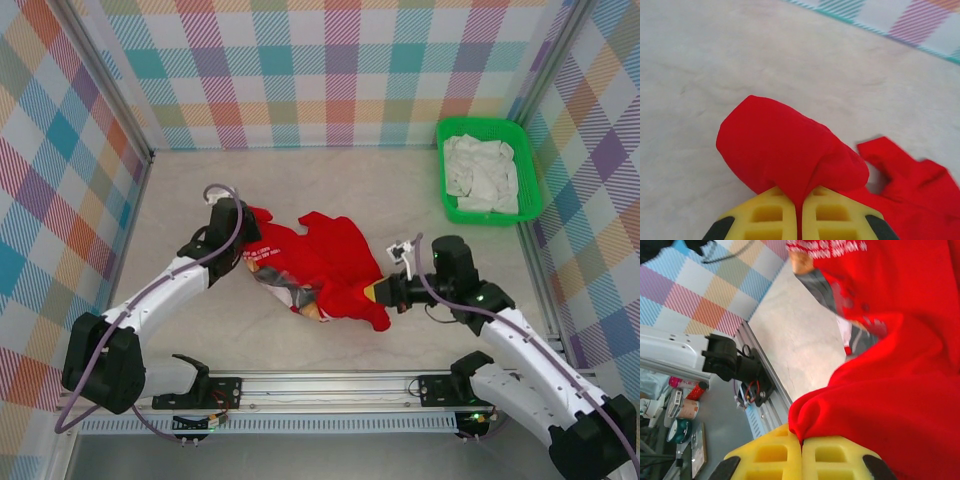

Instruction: Fold and stack the t-shirts

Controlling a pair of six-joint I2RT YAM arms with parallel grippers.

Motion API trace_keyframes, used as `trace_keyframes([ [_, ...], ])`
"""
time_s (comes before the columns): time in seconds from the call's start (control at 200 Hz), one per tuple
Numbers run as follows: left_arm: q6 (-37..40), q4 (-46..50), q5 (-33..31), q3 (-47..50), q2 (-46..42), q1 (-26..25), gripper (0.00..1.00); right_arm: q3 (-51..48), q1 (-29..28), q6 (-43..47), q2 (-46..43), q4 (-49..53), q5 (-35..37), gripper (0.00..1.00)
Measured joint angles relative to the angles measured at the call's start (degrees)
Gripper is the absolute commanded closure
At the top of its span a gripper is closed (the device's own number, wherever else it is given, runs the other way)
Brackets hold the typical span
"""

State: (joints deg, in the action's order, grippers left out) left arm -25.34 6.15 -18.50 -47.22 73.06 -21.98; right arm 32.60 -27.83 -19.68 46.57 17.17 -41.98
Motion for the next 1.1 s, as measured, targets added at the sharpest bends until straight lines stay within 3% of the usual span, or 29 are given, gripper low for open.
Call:
trace_keyframes([
  [0.055,-2.3,0.9,-2.8,1.2,-0.1,0.0,1.0,-2.8,-1.1,-2.1,-0.1,-1.1,0.8,1.0],
  [0.175,-7.1,3.6,-8.0,3.0,-0.1,0.0,0.81,-6.6,-3.9,-5.6,-0.1,-2.0,2.1,1.0],
  [0.3,-11.6,5.6,-11.6,3.9,-0.1,0.0,0.43,-9.2,-6.3,-8.3,-0.1,-2.1,3.3,1.0],
  [0.405,-14.3,7.4,-13.8,4.0,-0.1,0.0,0.2,-11.5,-7.4,-10.1,0.0,-1.8,4.0,1.0],
  [0.47,-15.3,8.8,-14.9,4.1,-0.5,0.0,0.1,-12.8,-7.7,-11.1,0.3,-1.2,4.3,1.0],
  [0.635,-15.6,12.2,-16.3,3.7,-2.2,0.0,0.08,-15.3,-7.8,-13.0,2.6,0.9,6.3,0.99],
  [0.875,-12.3,16.8,-13.2,-6.6,5.0,0.0,0.14,-13.6,-7.9,-14.1,11.6,4.5,11.9,0.38],
  [0.975,-11.1,16.5,-10.8,-9.1,9.4,0.0,0.18,-9.2,-8.0,-13.4,15.0,8.0,14.3,0.22],
  [1.1,-10.6,16.3,-7.5,-9.1,12.4,0.0,0.2,-1.7,-8.1,-11.8,15.6,13.9,19.6,0.16],
])
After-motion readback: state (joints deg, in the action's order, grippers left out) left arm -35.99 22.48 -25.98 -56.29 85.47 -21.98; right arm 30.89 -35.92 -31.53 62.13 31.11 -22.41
